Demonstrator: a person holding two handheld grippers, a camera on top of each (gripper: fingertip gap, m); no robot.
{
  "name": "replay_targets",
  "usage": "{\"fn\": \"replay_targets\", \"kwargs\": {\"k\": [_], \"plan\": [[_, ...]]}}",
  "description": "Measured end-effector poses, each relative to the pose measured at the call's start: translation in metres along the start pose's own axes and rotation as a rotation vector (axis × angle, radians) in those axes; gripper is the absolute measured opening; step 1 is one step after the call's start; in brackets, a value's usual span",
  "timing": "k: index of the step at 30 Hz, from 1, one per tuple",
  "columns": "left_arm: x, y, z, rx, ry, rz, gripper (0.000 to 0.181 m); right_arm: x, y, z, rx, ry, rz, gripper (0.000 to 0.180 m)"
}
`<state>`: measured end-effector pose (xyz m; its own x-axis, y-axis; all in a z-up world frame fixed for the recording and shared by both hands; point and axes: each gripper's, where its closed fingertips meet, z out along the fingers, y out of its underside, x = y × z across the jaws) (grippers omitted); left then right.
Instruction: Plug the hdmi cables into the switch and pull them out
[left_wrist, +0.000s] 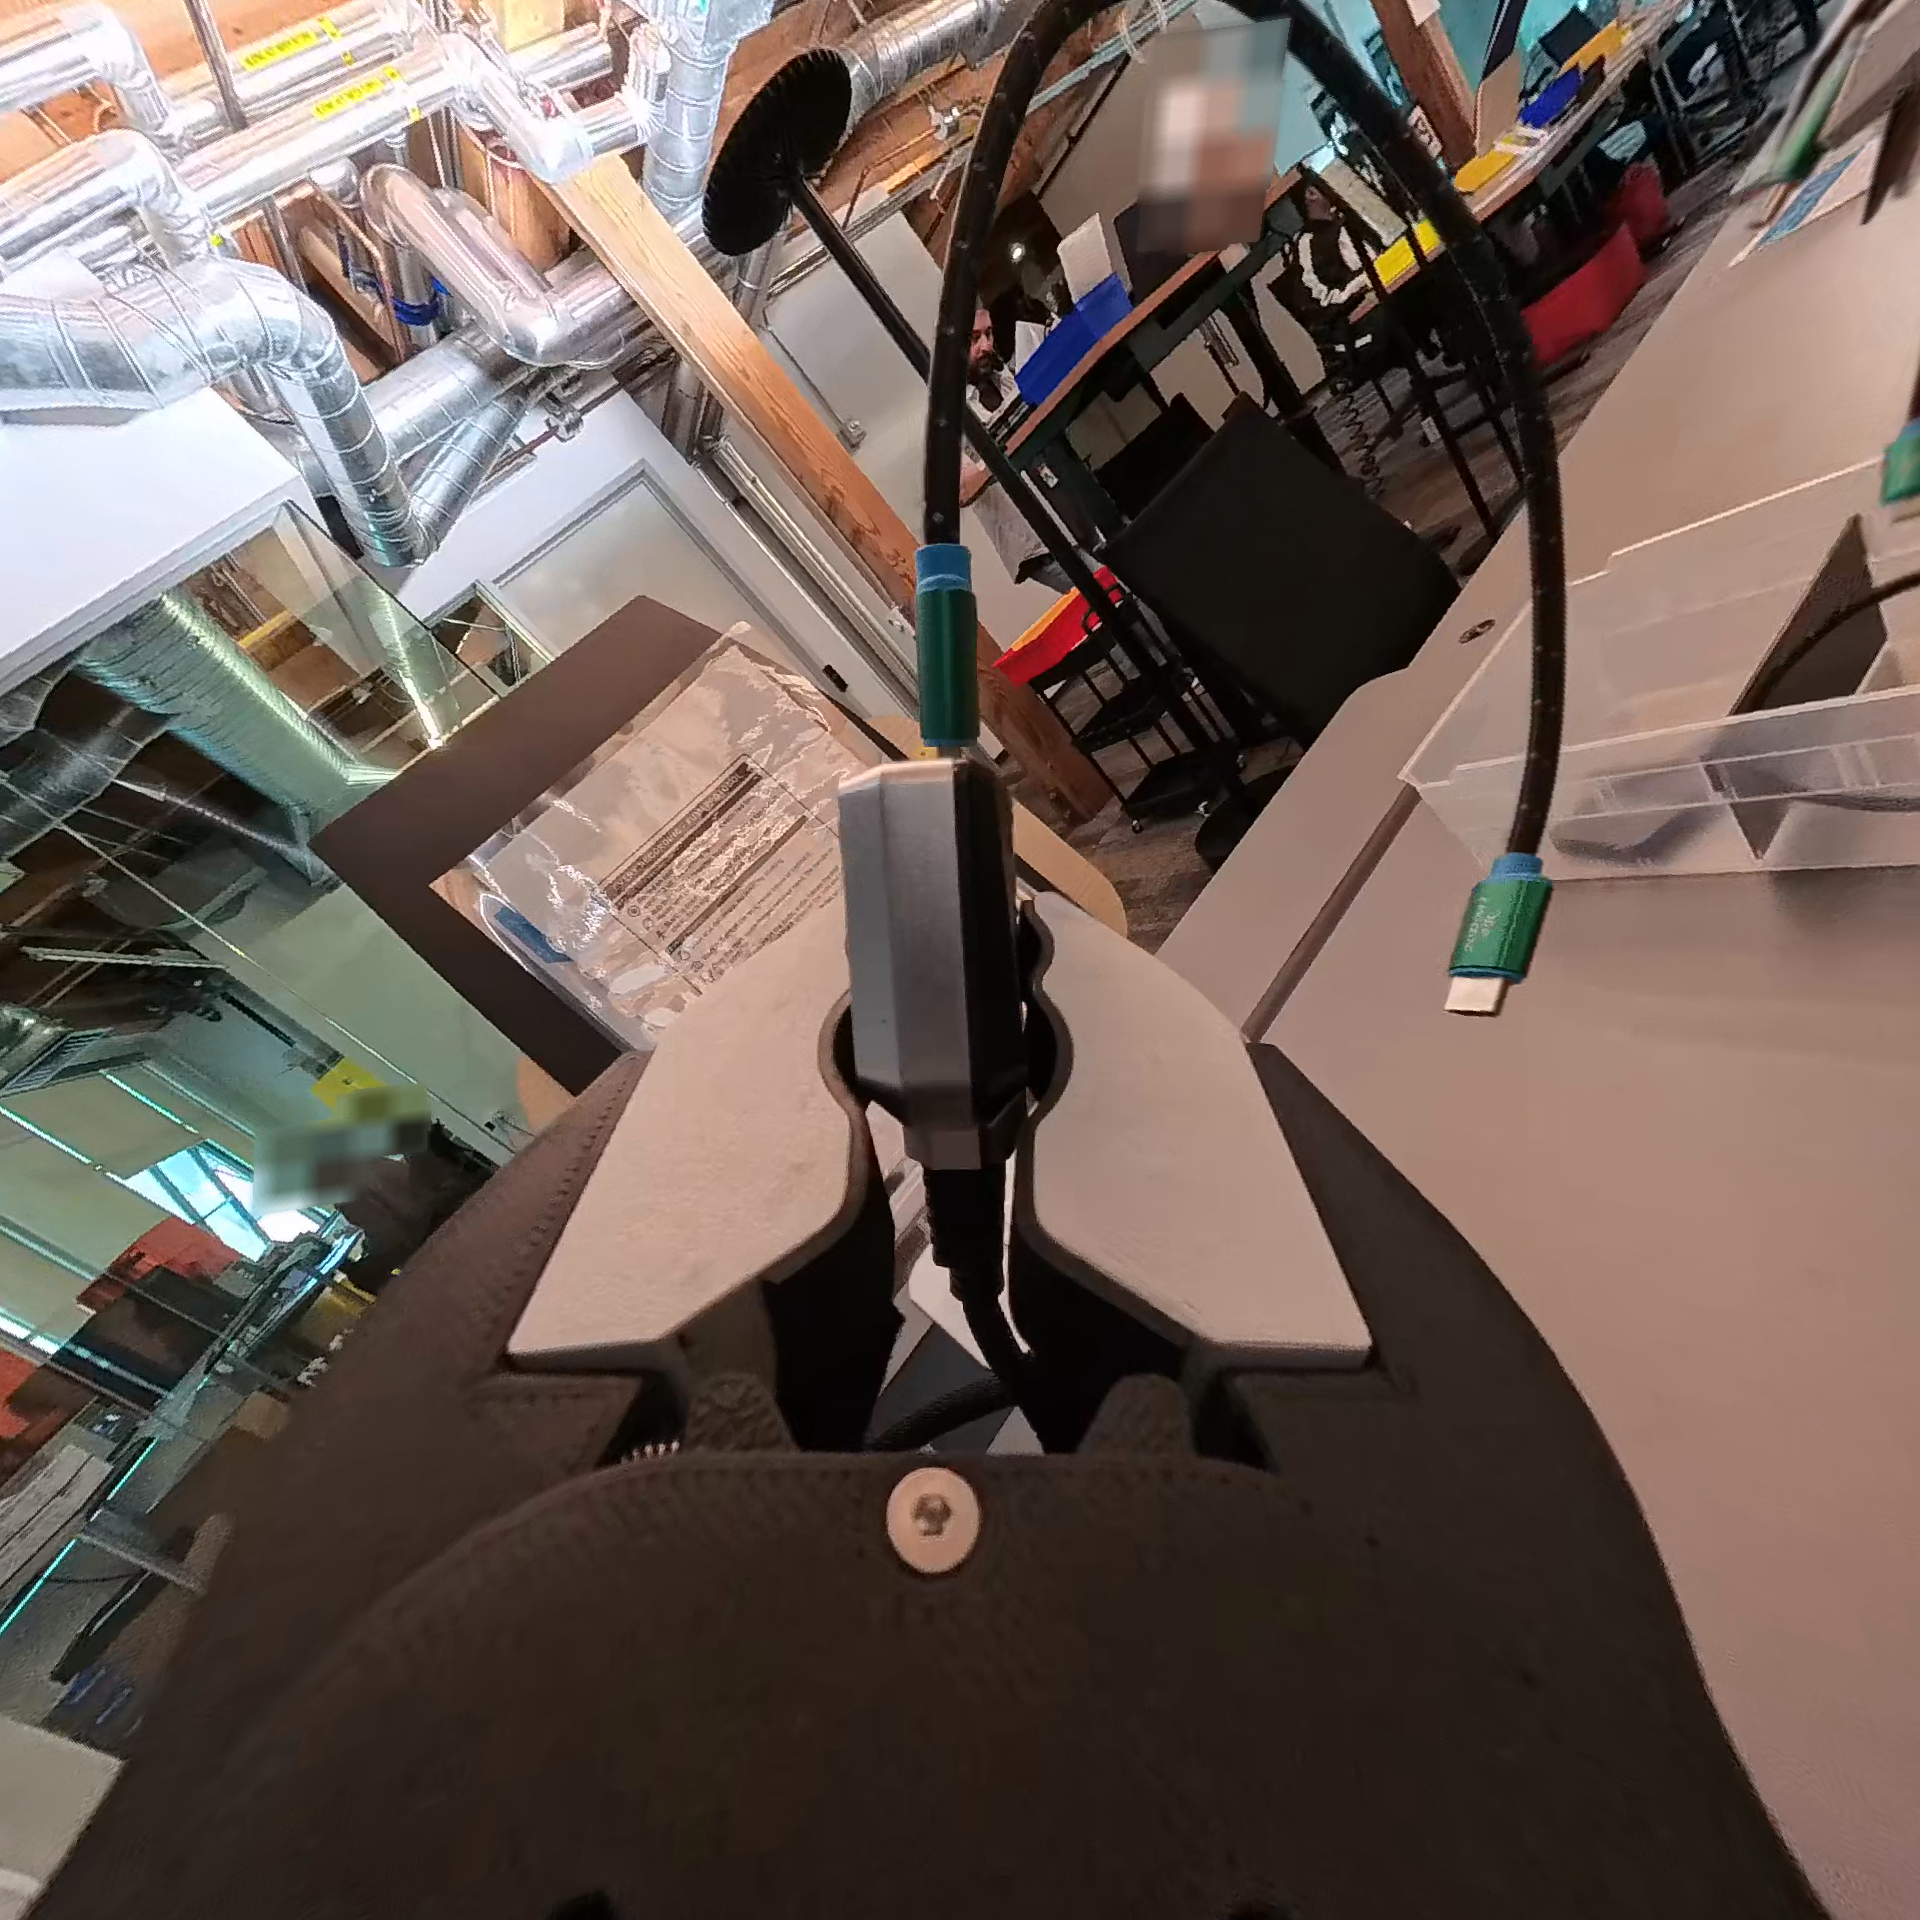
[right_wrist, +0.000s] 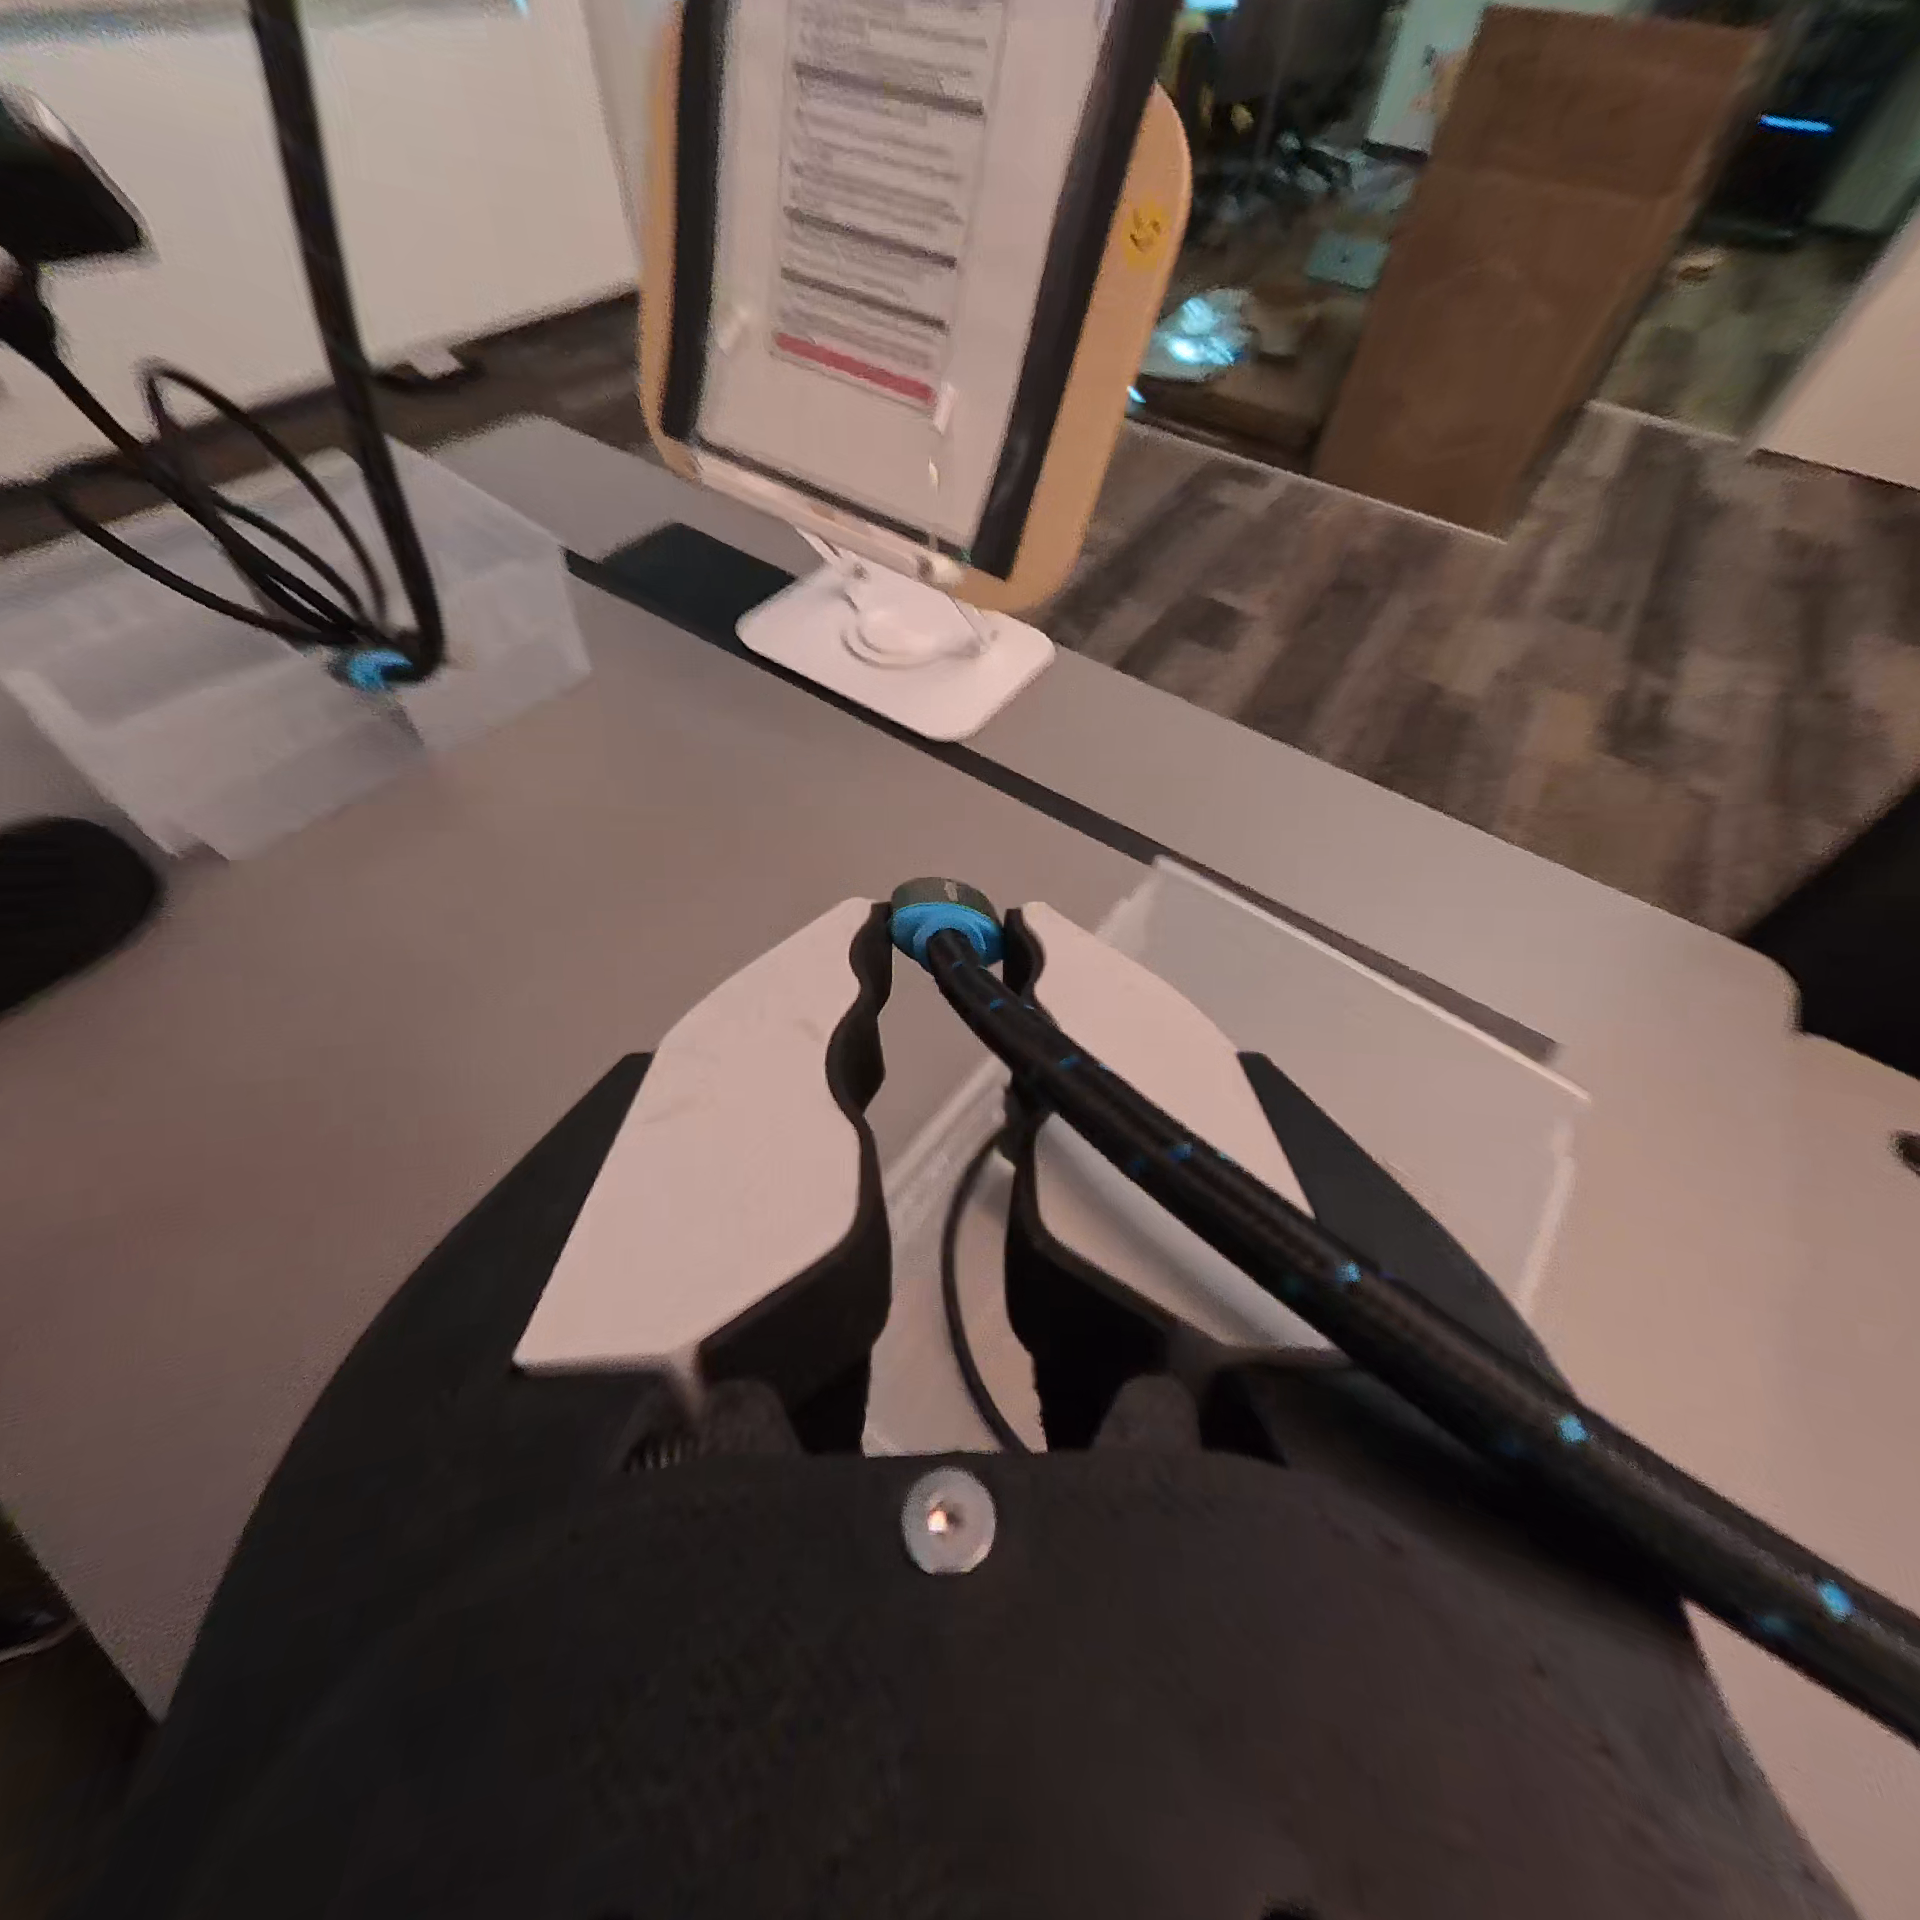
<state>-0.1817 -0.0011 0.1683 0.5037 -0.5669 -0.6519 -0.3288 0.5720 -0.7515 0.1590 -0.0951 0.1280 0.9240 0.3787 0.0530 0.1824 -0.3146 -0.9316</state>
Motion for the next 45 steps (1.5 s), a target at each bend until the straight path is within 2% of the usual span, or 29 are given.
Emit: {"fn": "replay_targets", "kwargs": {"k": [3,14,35,41,45], "plan": [[0.000,0.000,0.000,-0.002,-0.004,0.005,0.022,0.004,0.015,-0.004,-0.103,0.089,-0.080,0.021],[-0.004,-0.003,-0.003,0.009,-0.008,-0.005,0.022,0.019,0.086,0.023,-0.481,0.036,-0.053,0.022],[-0.002,-0.003,-0.002,0.015,0.000,-0.011,0.022,0.004,0.102,0.033,-0.600,-0.020,-0.132,0.022],[-0.002,-0.003,-0.001,0.030,-0.004,-0.026,0.022,-0.005,0.117,0.032,-0.685,-0.071,-0.170,0.022],[0.000,-0.002,0.002,0.045,-0.004,-0.049,0.022,-0.020,0.130,0.025,-0.731,-0.166,-0.199,0.022]]}}
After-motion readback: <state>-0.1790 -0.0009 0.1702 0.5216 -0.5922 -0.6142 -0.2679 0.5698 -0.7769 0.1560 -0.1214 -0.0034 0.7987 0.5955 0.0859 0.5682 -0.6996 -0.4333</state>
